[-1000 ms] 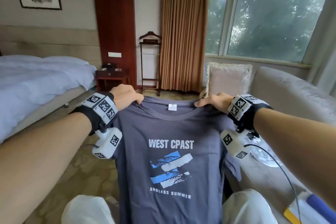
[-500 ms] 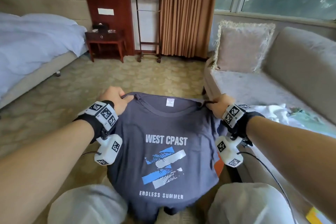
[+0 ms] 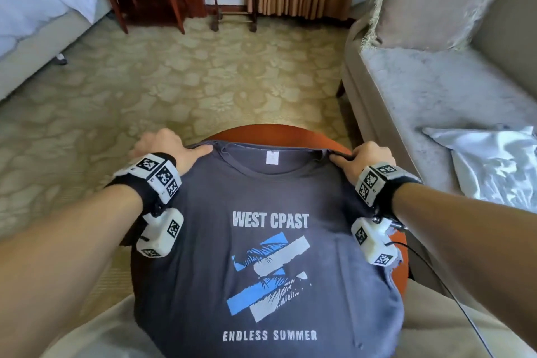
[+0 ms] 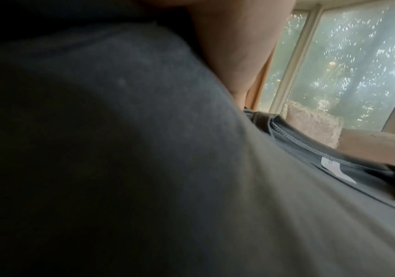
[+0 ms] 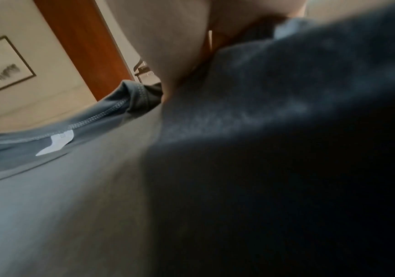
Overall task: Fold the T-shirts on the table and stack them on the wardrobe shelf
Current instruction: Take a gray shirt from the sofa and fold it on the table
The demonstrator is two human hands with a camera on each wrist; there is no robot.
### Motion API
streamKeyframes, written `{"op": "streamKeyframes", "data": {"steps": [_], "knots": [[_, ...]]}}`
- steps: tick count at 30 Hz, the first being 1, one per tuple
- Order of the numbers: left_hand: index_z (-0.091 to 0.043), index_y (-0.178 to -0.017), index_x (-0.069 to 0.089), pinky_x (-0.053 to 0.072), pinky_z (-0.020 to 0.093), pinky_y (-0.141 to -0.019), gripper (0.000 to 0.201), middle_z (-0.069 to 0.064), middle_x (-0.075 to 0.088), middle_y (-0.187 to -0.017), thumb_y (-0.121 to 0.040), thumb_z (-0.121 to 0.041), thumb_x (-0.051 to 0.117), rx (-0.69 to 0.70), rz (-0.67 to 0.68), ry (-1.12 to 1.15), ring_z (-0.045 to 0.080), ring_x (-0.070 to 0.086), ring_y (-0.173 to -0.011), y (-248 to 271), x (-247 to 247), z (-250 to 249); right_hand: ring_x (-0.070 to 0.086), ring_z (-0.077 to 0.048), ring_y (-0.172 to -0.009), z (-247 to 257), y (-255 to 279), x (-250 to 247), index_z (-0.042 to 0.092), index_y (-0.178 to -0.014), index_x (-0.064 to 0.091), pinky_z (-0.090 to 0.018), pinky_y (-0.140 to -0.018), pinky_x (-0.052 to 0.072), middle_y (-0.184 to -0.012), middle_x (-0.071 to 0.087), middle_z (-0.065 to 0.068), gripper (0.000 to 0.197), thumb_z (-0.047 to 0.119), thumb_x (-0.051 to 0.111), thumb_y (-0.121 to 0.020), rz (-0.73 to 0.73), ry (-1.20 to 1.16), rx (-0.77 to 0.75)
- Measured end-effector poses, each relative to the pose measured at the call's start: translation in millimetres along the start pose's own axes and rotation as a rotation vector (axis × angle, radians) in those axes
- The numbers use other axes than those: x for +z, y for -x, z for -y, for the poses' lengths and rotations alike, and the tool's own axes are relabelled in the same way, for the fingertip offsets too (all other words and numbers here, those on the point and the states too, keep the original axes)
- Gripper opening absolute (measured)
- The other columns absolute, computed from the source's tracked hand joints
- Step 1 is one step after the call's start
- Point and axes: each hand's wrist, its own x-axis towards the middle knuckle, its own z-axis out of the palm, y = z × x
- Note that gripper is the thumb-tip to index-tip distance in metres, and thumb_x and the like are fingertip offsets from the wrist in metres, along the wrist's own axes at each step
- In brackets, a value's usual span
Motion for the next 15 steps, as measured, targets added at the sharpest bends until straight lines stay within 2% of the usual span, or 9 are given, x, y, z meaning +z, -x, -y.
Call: {"op": "streamKeyframes", "data": {"steps": [3, 5, 7, 9, 10, 12, 13, 15], "knots": [[-0.008, -0.068, 0.065, 0.044, 0.026, -0.053, 0.088, 0.012, 0.064, -0.074, -0.051, -0.094, 0.054, -0.027, 0.052, -0.089, 0.027, 0.059, -0.065, -34.2, 18.7, -3.3, 0.055, -0.032, -0.076, 6.2, -20.9, 16.0, 0.017, -0.082, 0.061, -0.037, -0.083, 0.049, -0.068, 0.050, -0.004, 0.059, 0.074, 0.062, -0.068, 0.025, 0.093, 0.023], [-0.007, -0.073, 0.063, 0.055, 0.036, -0.069, 0.086, 0.016, 0.067, -0.087, -0.050, -0.090, 0.060, -0.049, 0.064, -0.093, 0.033, 0.063, -0.077, -50.1, 29.9, -7.6, 0.059, -0.034, -0.085, 10.1, -34.7, 25.1, 0.020, -0.087, 0.060, -0.038, -0.087, 0.049, -0.071, 0.050, -0.003, 0.057, 0.072, 0.065, -0.067, 0.043, 0.115, 0.040], [-0.006, -0.090, 0.065, 0.055, 0.043, -0.083, 0.082, 0.020, 0.067, -0.102, -0.057, -0.081, 0.068, -0.086, 0.075, -0.066, 0.038, 0.064, -0.090, -57.1, 38.6, -11.2, 0.061, -0.034, -0.083, 13.1, -42.1, 31.2, 0.018, -0.091, 0.062, -0.037, -0.082, 0.052, -0.076, 0.053, -0.005, 0.059, 0.071, 0.067, -0.065, 0.067, 0.080, 0.053], [-0.003, -0.107, 0.064, 0.051, 0.040, -0.083, 0.081, 0.022, 0.063, -0.114, -0.066, -0.073, 0.070, -0.125, 0.097, -0.041, 0.040, 0.062, -0.099, -58.8, 46.3, -14.0, 0.057, -0.030, -0.070, 13.8, -49.2, 34.8, 0.016, -0.090, 0.062, -0.031, -0.069, 0.049, -0.076, 0.055, -0.006, 0.057, 0.068, 0.069, -0.067, 0.089, 0.042, 0.058], [-0.002, -0.110, 0.063, 0.049, 0.039, -0.083, 0.081, 0.022, 0.062, -0.117, -0.069, -0.071, 0.069, -0.134, 0.101, -0.036, 0.040, 0.061, -0.101, -58.2, 48.6, -15.0, 0.056, -0.027, -0.066, 14.4, -51.4, 34.6, 0.014, -0.088, 0.064, -0.027, -0.064, 0.045, -0.078, 0.058, -0.006, 0.056, 0.067, 0.070, -0.068, 0.110, 0.021, 0.064], [-0.003, -0.110, 0.063, 0.047, 0.044, -0.092, 0.082, 0.022, 0.062, -0.118, -0.068, -0.074, 0.067, -0.134, 0.105, -0.045, 0.040, 0.060, -0.104, -54.5, 49.6, -18.0, 0.056, -0.021, -0.062, 13.6, -52.3, 29.1, 0.013, -0.080, 0.068, -0.023, -0.053, 0.038, -0.078, 0.064, -0.005, 0.052, 0.064, 0.070, -0.071, 0.147, -0.021, 0.079], [-0.004, -0.111, 0.063, 0.046, 0.048, -0.097, 0.084, 0.022, 0.061, -0.121, -0.067, -0.076, 0.065, -0.133, 0.101, -0.042, 0.041, 0.058, -0.108, -50.6, 47.3, -20.4, 0.056, -0.020, -0.061, 11.2, -52.2, 24.9, 0.014, -0.076, 0.069, -0.022, -0.051, 0.035, -0.076, 0.065, -0.004, 0.049, 0.062, 0.069, -0.072, 0.162, -0.053, 0.092], [-0.006, -0.111, 0.063, 0.042, 0.054, -0.102, 0.090, 0.021, 0.058, -0.128, -0.060, -0.080, 0.059, -0.127, 0.097, -0.007, 0.042, 0.054, -0.116, -44.6, 45.5, -26.8, 0.059, -0.023, -0.061, 6.0, -47.2, 12.9, 0.013, -0.076, 0.065, -0.024, -0.054, 0.040, -0.072, 0.064, -0.006, 0.049, 0.062, 0.067, -0.071, 0.181, -0.136, 0.121]]}}
